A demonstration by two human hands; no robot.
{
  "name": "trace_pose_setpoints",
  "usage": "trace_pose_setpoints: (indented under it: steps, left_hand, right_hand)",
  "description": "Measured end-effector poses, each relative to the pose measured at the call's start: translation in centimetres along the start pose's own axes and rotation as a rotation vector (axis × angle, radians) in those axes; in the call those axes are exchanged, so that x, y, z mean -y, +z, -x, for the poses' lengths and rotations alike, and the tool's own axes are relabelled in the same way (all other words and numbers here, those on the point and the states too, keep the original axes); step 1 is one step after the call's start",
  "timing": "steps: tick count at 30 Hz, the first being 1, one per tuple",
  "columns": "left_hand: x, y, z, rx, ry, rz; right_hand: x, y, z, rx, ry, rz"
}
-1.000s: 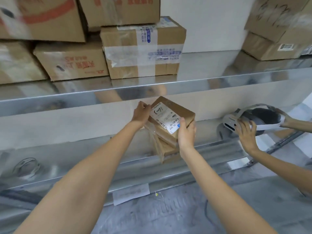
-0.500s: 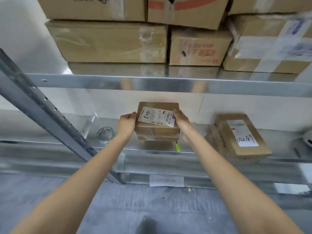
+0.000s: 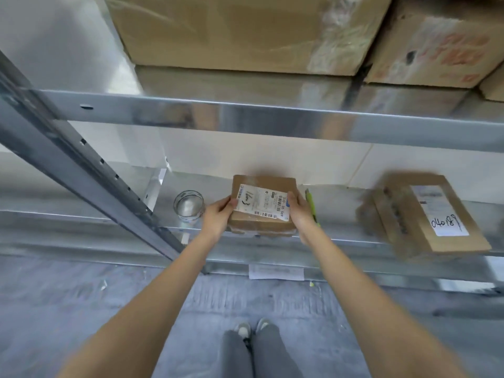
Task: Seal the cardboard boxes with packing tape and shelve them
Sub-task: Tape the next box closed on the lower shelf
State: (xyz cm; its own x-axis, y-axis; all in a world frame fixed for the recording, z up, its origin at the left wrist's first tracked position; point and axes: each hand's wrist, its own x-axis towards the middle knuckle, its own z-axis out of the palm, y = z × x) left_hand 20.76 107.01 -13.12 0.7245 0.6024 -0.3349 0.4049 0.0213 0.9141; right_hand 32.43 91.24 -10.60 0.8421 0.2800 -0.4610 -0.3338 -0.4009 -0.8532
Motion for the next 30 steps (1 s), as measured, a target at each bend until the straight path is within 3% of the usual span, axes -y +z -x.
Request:
trace_pose_setpoints:
  steps: [10,17,23,30]
  left_hand:
    - [0.0,0.0,-0.3,0.042,0.032,-0.066]
    - [-1.8,-1.3,-0.9,0.017,-0.084,0.297]
    - [-2.6,0.2,0.3,0.028,-0.234,0.507]
    - [0.2,0.8,0.1,0.021,-0.110,0.049]
  right_hand:
    - [-1.9,0.3,-1.7,-0.041,0.030,0.275]
    - [0.5,-2.2,-0.6,0.125,-0.027,-0.107]
    - [-1.6,-0.9,-0.2,-0.033,-0.108,-0.272]
    - [-3.2,-0.6,0.2,-0.029,-0.138,-0.254]
